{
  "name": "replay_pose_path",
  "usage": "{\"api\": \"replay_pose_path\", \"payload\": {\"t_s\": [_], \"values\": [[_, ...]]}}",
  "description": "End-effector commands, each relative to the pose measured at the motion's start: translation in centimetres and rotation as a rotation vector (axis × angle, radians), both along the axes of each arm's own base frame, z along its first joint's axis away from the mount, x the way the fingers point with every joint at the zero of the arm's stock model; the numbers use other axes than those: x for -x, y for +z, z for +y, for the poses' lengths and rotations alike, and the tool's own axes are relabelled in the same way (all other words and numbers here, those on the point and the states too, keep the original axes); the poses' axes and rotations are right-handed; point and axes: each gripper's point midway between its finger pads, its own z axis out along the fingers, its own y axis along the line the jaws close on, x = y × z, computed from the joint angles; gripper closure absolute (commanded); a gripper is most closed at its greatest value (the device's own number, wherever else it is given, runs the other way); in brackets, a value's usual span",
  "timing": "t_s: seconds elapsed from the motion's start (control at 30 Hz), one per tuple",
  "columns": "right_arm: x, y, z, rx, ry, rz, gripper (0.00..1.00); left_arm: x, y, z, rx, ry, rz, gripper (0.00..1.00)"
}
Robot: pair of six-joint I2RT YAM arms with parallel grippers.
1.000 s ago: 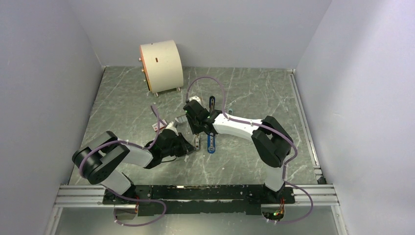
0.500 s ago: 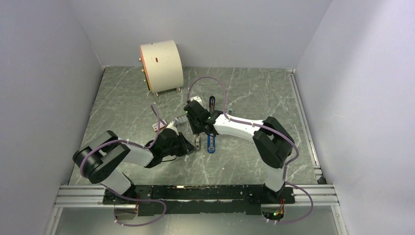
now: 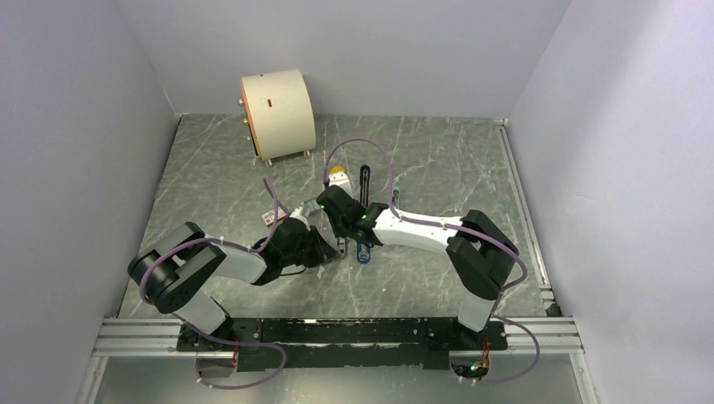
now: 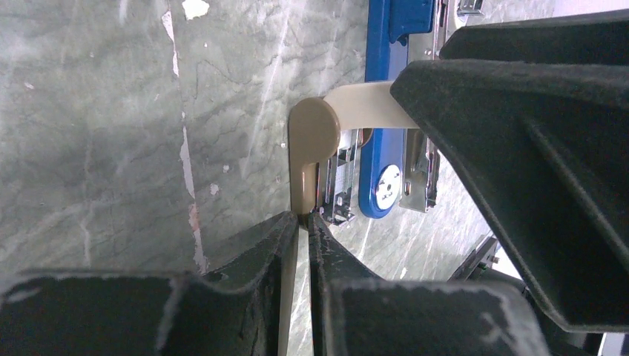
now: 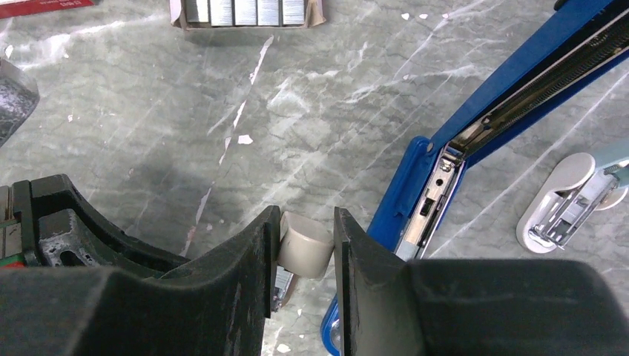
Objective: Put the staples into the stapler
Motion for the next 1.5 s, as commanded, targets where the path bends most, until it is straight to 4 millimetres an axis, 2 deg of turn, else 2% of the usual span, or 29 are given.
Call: {"api": "replay_pose_path", "payload": {"t_s": [0.0, 0.77, 1.1, 1.47], "values": [[1.2, 0.0, -0.5, 0.02, -0.009, -0.004, 0.71, 1.8, -5.1, 3.3, -0.208, 0.017, 0.108, 0.83], [2.8, -0.3, -1.4, 0.099, -0.075, -0.107, 0.72, 1.7, -5.4, 3.6, -0.232, 0.019, 0.112, 0.83], [3.8, -1.3, -1.7, 0.134, -0.092, -0.122, 0.73, 1.6, -5.5, 3.7, -0.239, 0.024, 0.11, 0.83], [5.0, -2.7, -1.3, 0.115, -0.076, -0.059, 0.71, 1.6, -5.3, 3.6, -0.233, 0.026, 0.107, 0.83]]}}
